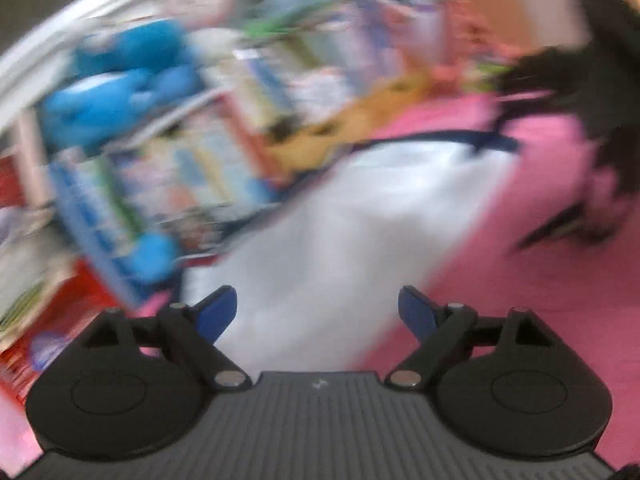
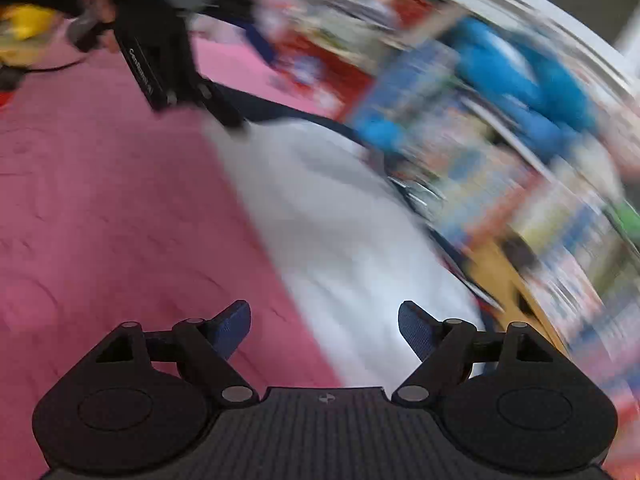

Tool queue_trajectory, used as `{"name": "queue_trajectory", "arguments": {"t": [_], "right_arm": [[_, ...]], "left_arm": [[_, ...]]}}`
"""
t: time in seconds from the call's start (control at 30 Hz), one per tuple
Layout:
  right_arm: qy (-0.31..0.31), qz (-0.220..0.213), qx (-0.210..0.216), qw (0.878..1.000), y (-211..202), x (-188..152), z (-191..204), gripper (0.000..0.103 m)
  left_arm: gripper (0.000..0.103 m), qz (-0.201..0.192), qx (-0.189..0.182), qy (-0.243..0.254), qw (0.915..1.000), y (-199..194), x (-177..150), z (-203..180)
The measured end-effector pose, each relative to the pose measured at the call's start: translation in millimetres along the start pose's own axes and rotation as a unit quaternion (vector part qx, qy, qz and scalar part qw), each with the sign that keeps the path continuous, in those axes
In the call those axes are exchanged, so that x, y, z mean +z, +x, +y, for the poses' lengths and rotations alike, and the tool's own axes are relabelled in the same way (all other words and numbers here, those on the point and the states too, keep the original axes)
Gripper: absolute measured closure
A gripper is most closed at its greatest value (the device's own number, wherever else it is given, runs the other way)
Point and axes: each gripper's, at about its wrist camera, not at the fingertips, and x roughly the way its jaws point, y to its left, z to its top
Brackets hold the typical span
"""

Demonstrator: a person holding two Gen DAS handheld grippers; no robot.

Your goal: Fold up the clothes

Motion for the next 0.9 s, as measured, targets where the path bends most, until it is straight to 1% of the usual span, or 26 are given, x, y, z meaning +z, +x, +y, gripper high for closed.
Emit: {"name": "queue_trajectory", "arguments": {"t": [0.07, 0.1, 0.17, 0.27, 0.3, 0.37, 0.43, 0.5, 0.57, 0.7, 0.73, 0.77, 0.8, 0.87, 0.9], "right_arm": [[-0.017, -0.004, 0.004, 1.0, 14.1, 11.2, 11.5, 0.025], [-0.007, -0.005, 0.002, 1.0, 19.1, 16.2, 9.4, 0.026], [0.016, 0.003, -0.004, 1.0, 27.2, 23.9, 1.4, 0.035], [0.053, 0.008, -0.019, 0.998, 34.1, 21.6, -10.1, 0.035], [0.063, 0.008, -0.019, 0.998, 34.1, 19.8, -12.0, 0.035], [0.072, 0.007, -0.008, 0.997, 28.6, 16.0, -9.1, 0.035], [0.057, 0.007, 0.005, 0.998, 24.7, 14.7, -2.6, 0.035], [0.041, 0.004, 0.007, 0.999, 26.1, 16.8, 1.6, 0.034], [0.025, 0.004, 0.001, 1.0, 28.7, 18.9, 3.3, 0.034], [-0.006, 0.011, -0.032, 0.999, 39.8, 20.4, 5.4, 0.035], [-0.01, 0.011, -0.038, 0.999, 43.0, 20.8, 5.1, 0.035], [-0.009, 0.01, -0.038, 0.999, 44.5, 21.2, 4.3, 0.04], [-0.007, 0.009, -0.034, 0.999, 46.4, 22.1, 1.9, 0.049], [0.0, 0.005, -0.03, 1.0, 48.8, 23.9, -3.0, 0.056], [0.008, 0.001, -0.031, 1.0, 47.6, 24.5, -5.9, 0.058]], "left_arm": [[0.015, 0.003, -0.023, 0.027, 0.9994, 3.5, 4.7, -18.3], [0.015, 0.011, -0.028, 0.028, 0.9991, 9.3, 6.6, -22.9], [0.016, 0.036, -0.046, 0.01, 0.9983, 24.5, 10.1, -26.3], [0.017, 0.04, -0.037, 0.014, 0.9984, 43.0, 11.3, -35.4], [0.021, 0.037, -0.033, 0.016, 0.9986, 46.6, 11.9, -35.8], [0.061, 0.046, -0.041, 0.002, 0.9981, 52.8, 12.8, -32.3], [0.069, 0.059, -0.058, -0.029, 0.9962, 59.4, 10.7, -25.6], [0.07, 0.06, -0.061, -0.045, 0.9953, 61.0, 8.2, -19.5], [0.07, 0.059, -0.059, -0.048, 0.9953, 60.1, 6.7, -16.6], [0.07, 0.046, -0.06, -0.059, 0.9953, 56.0, 9.9, -8.4], [0.068, 0.042, -0.063, -0.057, 0.9955, 54.2, 11.4, -8.0], [0.066, 0.037, -0.067, -0.051, 0.9957, 51.9, 13.3, -8.6], [0.063, 0.033, -0.068, -0.039, 0.9964, 50.0, 14.7, -11.4], [0.05, 0.026, -0.064, 0.011, 0.9975, 50.0, 14.9, -23.8], [0.05, 0.024, -0.059, 0.042, 0.9971, 51.7, 13.9, -32.1]]}}
